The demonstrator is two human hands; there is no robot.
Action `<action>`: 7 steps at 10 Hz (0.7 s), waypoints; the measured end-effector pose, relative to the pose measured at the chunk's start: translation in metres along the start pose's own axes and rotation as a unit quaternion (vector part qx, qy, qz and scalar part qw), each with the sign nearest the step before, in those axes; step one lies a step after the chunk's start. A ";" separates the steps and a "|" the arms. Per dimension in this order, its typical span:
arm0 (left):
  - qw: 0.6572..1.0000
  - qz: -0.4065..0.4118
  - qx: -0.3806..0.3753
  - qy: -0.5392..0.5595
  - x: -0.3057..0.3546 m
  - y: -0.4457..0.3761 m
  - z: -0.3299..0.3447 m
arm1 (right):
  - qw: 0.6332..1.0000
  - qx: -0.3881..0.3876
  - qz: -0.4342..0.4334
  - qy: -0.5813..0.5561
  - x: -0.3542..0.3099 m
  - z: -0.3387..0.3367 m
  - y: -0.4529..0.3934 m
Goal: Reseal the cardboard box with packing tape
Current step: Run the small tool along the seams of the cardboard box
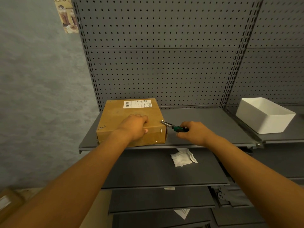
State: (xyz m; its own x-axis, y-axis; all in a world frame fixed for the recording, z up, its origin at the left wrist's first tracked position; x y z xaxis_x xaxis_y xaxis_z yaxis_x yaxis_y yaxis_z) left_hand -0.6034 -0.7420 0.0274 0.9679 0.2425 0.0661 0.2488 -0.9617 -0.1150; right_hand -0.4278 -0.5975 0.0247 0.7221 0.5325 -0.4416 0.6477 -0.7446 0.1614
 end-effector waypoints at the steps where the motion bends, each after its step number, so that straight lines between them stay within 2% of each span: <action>1: 1.000 0.000 0.001 0.001 0.000 0.000 0.000 | 1.000 0.001 0.001 0.000 0.000 0.000 -0.001; 7: 1.000 0.010 -0.004 -0.011 0.000 0.000 -0.001 | 1.000 0.003 0.006 -0.025 -0.004 0.004 0.000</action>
State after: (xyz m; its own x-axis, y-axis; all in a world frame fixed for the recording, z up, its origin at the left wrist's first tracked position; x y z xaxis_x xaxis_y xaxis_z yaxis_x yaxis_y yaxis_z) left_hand -0.6034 -0.7416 0.0281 0.9732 0.2260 0.0426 0.2294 -0.9672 -0.1089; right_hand -0.4316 -0.6006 0.0230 0.7164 0.5038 -0.4826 0.6383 -0.7525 0.1621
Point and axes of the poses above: each hand's wrist, its own y-axis away from the middle knuckle, its own z-axis out of the palm, x = y × z, the point moved 1 cm from there along -y, towards the middle knuckle, and after that the axes turned 15 degrees about z, right-handed, at the moved point
